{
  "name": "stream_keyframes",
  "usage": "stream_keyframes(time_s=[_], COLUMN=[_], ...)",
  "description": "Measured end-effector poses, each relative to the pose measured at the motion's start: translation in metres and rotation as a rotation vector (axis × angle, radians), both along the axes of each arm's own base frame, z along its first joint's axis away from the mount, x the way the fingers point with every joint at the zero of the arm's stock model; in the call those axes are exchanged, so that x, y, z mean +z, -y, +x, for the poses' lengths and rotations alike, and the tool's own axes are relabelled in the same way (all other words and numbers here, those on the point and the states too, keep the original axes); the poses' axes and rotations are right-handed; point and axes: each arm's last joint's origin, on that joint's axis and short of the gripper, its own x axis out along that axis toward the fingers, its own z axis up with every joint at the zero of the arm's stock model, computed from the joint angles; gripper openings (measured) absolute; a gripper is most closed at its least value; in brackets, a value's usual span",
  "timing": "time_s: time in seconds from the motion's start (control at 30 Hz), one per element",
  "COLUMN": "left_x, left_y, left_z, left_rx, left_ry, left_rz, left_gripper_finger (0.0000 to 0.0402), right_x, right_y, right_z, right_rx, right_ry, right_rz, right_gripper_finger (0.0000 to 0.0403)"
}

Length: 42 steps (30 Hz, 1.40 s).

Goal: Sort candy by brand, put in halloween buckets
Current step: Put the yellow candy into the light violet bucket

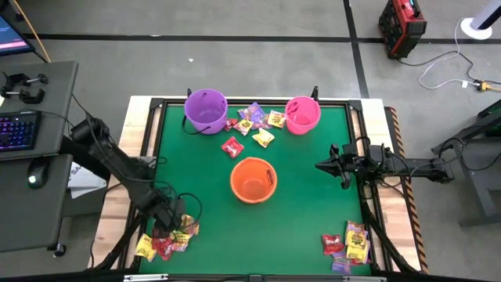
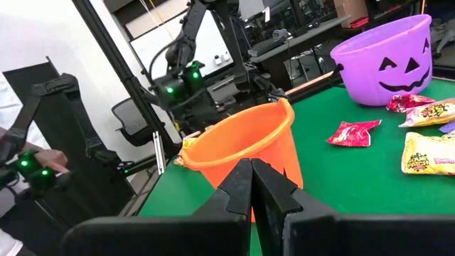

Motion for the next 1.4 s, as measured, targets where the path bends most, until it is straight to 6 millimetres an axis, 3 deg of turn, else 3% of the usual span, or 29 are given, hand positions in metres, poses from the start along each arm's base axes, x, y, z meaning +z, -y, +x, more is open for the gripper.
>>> stream_keyframes(time_s=[0.47,0.57,0.67,0.73,1.07,1.23,1.4], left_x=[-0.032,-0.026,-0.014,-0.005,0.059,0.059,0.045], left_y=[-0.014,-0.012,-0.012,-0.014,-0.054,-0.054,-0.038], left_z=[-0.014,-0.011,-0.004,-0.001,0.000,-0.004,-0.005], left_rx=[0.282,0.282,0.281,0.292,0.427,0.341,0.129], left_ry=[-0.041,-0.026,0.029,0.066,0.354,0.276,0.189], left_rz=[0.015,-0.014,-0.068,-0.096,-0.076,-0.167,-0.193], left_gripper_finger=[0.0183,0.0136,0.0050,0.0014,0.0001,0.0020,0.0082], right_x=[0.000,0.000,0.000,0.000,-0.001,-0.001,-0.001], right_y=[0.000,0.000,0.000,0.000,0.000,0.000,0.000], right_z=[0.000,0.000,0.000,0.000,0.000,0.000,0.000], right_rx=[0.001,0.001,0.000,0.000,0.000,0.000,0.000], right_ry=[0.000,0.000,0.000,0.000,-0.006,-0.007,-0.007], right_rz=[0.000,0.000,0.000,0.000,0.000,0.000,0.000], right_gripper_finger=[0.0000,0.0000,0.0000,0.0000,0.0000,0.0000,0.0000])
